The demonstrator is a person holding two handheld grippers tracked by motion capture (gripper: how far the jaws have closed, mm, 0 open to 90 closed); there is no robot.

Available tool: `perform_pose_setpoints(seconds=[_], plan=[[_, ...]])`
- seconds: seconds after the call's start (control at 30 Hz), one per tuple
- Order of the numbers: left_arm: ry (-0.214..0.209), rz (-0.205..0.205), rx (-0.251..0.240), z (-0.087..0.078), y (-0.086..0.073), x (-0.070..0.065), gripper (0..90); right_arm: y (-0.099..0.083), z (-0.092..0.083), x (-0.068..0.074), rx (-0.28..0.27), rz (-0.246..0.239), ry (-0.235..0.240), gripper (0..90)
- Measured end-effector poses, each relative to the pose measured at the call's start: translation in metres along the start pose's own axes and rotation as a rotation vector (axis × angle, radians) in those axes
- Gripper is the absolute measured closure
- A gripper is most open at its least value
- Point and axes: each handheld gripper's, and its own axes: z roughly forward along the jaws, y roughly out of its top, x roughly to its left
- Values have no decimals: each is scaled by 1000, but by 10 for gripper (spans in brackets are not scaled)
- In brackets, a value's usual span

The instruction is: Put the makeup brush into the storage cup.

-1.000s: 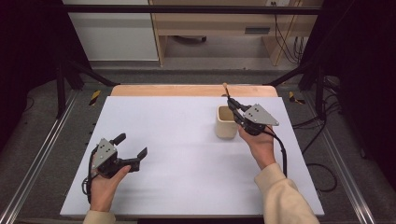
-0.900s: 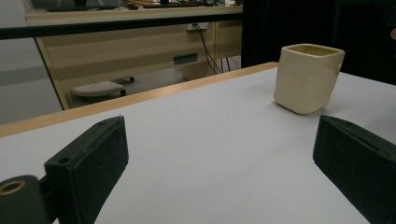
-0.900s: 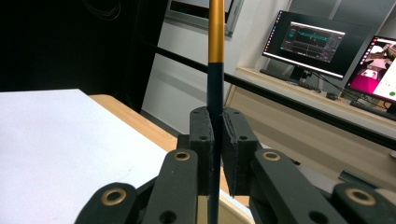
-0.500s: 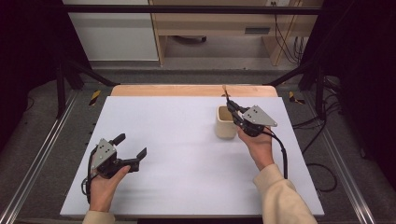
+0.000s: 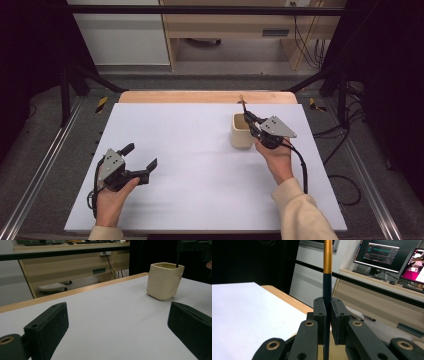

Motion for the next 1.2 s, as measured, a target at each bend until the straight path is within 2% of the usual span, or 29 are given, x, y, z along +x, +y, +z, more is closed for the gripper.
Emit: perform_pose_setpoints(seconds=[1.2], plan=[[-4, 4, -1, 0, 1, -2, 29, -11, -2, 3, 2, 71, -9, 835]])
